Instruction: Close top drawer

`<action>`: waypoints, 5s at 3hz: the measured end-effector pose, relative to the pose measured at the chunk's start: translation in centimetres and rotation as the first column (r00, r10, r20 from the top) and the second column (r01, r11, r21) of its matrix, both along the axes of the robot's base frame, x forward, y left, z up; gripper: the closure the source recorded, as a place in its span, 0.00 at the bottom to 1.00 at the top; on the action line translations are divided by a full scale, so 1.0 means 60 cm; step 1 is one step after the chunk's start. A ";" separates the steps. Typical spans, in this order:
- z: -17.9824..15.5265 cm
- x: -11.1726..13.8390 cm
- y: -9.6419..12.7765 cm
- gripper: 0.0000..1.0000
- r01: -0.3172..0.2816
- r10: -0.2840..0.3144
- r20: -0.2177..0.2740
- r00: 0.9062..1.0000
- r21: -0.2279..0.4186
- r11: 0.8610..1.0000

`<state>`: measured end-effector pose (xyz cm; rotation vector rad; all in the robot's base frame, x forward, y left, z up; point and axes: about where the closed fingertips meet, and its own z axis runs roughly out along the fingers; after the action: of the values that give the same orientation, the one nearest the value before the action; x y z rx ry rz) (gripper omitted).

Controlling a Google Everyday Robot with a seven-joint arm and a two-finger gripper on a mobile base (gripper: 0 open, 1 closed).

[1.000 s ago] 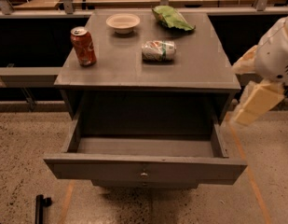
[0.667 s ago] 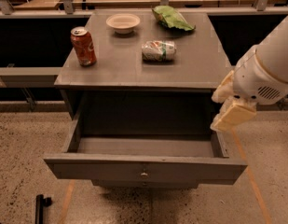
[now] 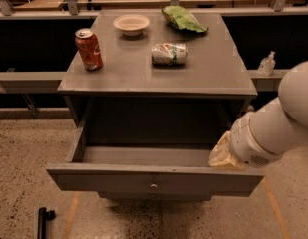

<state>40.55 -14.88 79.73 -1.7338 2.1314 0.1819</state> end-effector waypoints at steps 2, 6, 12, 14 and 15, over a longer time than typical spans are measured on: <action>-0.106 0.006 0.012 1.00 -0.013 0.010 0.108 0.994 0.026 1.000; -0.231 -0.056 0.061 1.00 -0.103 0.100 0.030 0.995 0.102 0.989; -0.253 0.162 0.029 1.00 -0.064 0.097 0.434 0.896 -0.090 0.994; -0.282 0.256 0.026 1.00 -0.073 0.121 0.434 0.893 -0.124 0.990; -0.294 0.291 0.023 1.00 -0.064 0.116 0.433 0.894 -0.133 0.989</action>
Offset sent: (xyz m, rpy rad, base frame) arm -0.0118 0.0060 -0.0597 0.0213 -0.0318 0.0315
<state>57.99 -13.52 62.06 -1.7376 1.7589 -0.2925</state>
